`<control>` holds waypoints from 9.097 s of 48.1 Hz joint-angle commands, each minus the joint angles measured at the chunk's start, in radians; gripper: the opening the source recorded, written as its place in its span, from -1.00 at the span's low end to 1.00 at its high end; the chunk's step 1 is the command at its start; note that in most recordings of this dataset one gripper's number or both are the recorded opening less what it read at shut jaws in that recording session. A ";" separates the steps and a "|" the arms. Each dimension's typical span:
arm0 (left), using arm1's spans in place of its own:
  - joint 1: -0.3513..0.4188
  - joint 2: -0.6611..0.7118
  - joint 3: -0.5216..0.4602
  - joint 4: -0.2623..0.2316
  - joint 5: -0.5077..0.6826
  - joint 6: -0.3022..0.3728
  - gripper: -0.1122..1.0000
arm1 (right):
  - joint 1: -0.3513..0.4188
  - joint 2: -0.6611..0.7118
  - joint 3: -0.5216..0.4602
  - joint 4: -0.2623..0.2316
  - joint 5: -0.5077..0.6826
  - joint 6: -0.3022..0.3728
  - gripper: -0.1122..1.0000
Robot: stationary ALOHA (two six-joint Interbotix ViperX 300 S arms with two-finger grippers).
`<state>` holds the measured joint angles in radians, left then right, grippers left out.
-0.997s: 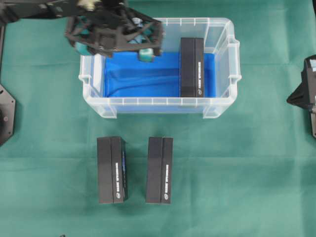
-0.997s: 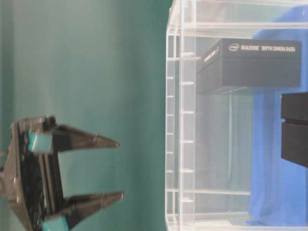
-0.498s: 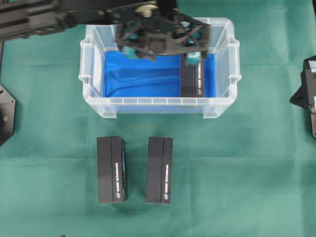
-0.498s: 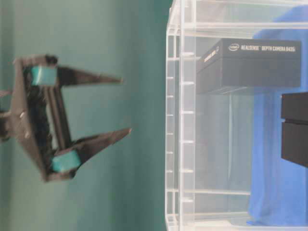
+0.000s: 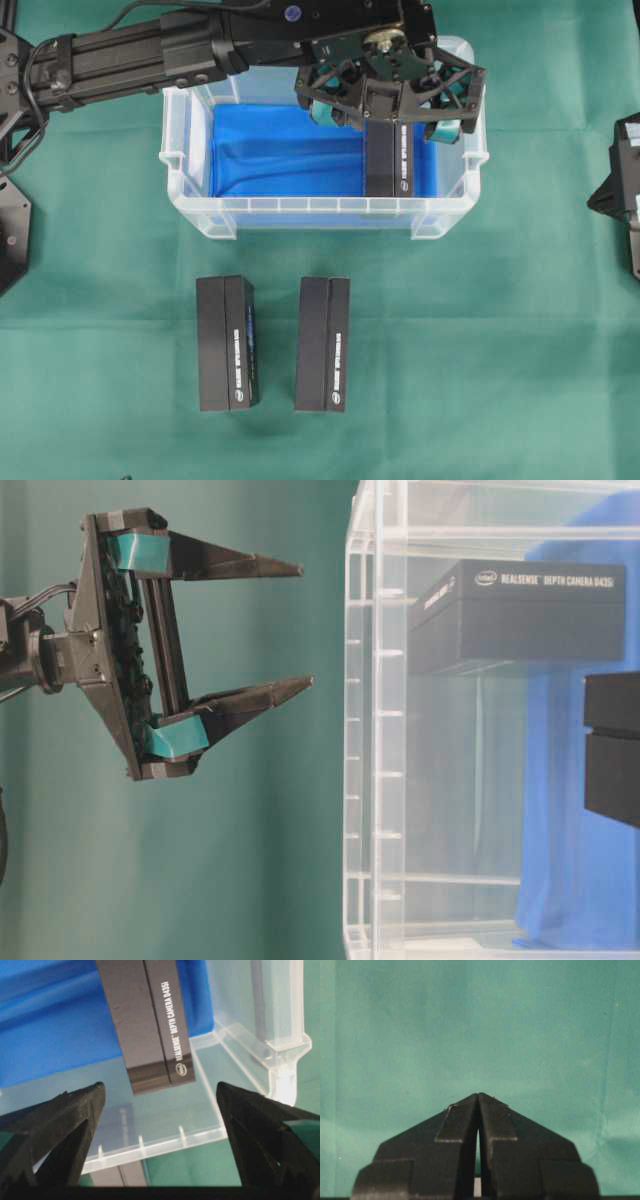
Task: Take the box out of the case with the left arm.
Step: 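Move the open left gripper over the right black box in the case, then lower the left gripper around the right box, then close the left gripper on the right black box, then lift the right box up out of the case with the left gripper, then carry the box over the front case wall toward the table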
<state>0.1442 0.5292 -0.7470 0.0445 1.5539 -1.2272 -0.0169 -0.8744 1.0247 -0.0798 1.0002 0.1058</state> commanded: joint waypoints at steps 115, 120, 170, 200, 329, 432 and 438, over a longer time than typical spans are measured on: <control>0.020 -0.060 0.230 0.071 -0.232 -0.061 0.90 | -0.002 0.008 -0.025 0.002 -0.002 0.003 -0.80; 0.020 -0.066 0.259 0.081 -0.273 -0.078 0.90 | -0.002 0.008 -0.025 0.002 -0.002 0.003 -0.80; 0.018 -0.077 0.370 0.109 -0.388 -0.097 0.90 | -0.002 0.008 -0.026 0.009 -0.002 0.006 -0.80; 0.015 -0.077 0.440 0.109 -0.448 -0.114 0.90 | -0.002 0.008 -0.026 0.009 -0.002 0.006 -0.80; -0.018 -0.114 -0.124 0.069 0.048 -0.106 0.31 | -0.002 0.008 -0.031 0.009 -0.002 0.006 -0.80; -0.354 -0.132 -0.114 0.077 0.120 -0.431 0.31 | -0.002 0.008 -0.034 0.014 -0.002 0.006 -0.80; -0.359 -0.133 -0.112 0.080 0.115 -0.439 0.30 | -0.002 0.008 -0.034 0.012 -0.002 0.006 -0.80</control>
<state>-0.2163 0.4449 -0.8422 0.1166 1.6766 -1.6628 -0.0169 -0.8744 1.0170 -0.0690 1.0017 0.1089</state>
